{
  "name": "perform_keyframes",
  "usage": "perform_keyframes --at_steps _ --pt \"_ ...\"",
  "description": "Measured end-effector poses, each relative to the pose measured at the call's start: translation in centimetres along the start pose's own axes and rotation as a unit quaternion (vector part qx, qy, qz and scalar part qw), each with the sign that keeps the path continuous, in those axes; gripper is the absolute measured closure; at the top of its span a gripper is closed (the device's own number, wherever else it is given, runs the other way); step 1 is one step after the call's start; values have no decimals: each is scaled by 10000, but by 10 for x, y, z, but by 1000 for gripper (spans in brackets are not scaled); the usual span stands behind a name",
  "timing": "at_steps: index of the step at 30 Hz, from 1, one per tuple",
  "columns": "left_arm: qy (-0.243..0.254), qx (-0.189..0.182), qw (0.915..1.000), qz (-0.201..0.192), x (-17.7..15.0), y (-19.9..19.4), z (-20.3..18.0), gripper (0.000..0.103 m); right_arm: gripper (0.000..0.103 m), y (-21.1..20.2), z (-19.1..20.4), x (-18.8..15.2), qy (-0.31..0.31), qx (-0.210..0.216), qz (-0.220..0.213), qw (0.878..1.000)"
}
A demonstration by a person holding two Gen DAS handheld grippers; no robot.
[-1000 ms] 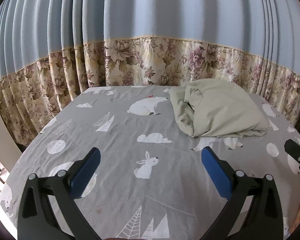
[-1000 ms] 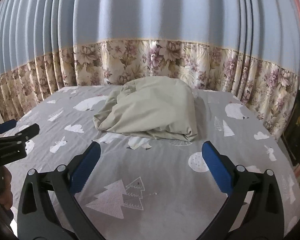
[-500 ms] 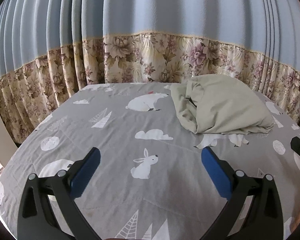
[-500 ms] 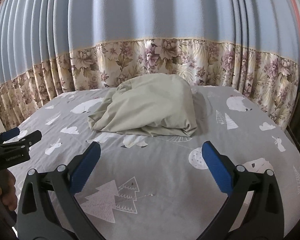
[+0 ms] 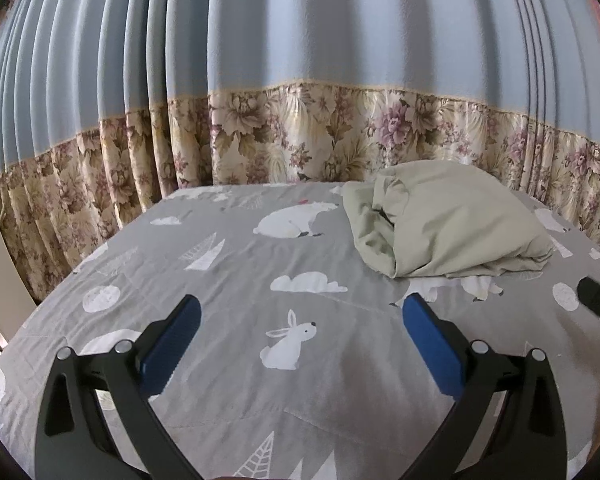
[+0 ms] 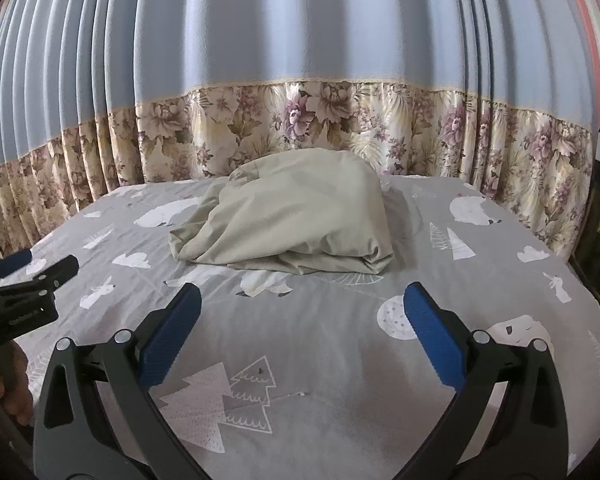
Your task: Fold large clothes
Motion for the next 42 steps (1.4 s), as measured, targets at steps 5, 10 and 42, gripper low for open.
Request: perform_keyframes --at_steps 5,10,42 --pt "-140 -43 9998 138 0 6 3 2 3 5 5 -3 -80 13 68 9999" --pt "-253 -81 9994 200 1 8 6 2 3 6 3 -6 -2 -10 63 10000" --pt "-155 -55 9999 11 6 0 4 2 3 3 1 -9 17 -47 15 10000"
Point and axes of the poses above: each gripper's, at about its wrist camera, not at the fingertips, and y roughly the way its jaws point, z to its left, x to its top, the point moved 10 cm from there along y, roughly the way its jaws point, and after that the axes turned 9 degrees about x, right-handed, at the moved point
